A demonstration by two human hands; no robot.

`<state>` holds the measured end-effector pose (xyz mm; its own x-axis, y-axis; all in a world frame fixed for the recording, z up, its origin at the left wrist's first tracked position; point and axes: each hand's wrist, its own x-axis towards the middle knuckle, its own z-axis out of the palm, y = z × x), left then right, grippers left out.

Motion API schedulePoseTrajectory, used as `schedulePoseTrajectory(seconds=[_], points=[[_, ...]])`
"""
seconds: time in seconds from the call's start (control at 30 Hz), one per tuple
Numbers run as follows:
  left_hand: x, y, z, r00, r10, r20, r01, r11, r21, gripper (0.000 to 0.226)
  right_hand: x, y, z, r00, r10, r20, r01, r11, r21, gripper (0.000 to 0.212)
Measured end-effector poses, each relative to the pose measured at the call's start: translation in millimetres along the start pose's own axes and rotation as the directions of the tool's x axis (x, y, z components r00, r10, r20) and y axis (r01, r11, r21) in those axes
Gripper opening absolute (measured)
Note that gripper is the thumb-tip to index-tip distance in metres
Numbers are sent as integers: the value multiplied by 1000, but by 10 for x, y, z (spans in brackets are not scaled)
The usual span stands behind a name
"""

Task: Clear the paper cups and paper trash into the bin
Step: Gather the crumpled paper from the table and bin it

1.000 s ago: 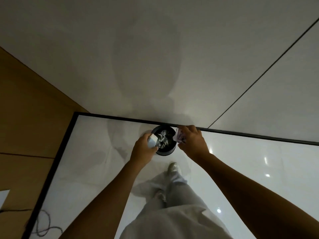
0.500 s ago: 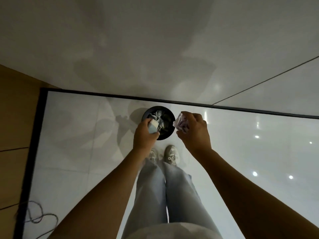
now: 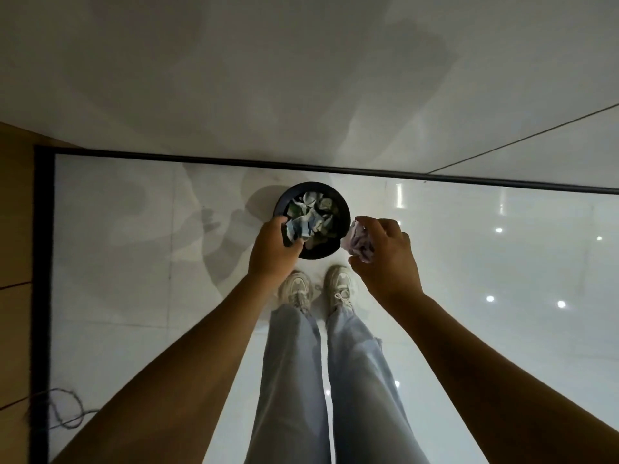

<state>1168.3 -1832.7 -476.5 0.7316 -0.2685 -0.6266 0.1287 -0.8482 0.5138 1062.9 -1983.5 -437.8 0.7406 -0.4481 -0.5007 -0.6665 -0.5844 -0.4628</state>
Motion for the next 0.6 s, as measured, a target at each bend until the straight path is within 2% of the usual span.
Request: schedulePoseTrajectory(seconds=[0.17,0.33,0.6], points=[[-78,-106,-153,999,33,-4,-33,999,18,49,214,-185,224,997,-65,33,67,997,-49,68],[-199,-144,-231,997,71,-5,-71,996,44,48,390,-269,401,973,21,231,4,994,-108,93],[-516,305,-451,981,181,74,-187,979,85,39,34,-371,-180,984,-42,171,62,992,-112,80]])
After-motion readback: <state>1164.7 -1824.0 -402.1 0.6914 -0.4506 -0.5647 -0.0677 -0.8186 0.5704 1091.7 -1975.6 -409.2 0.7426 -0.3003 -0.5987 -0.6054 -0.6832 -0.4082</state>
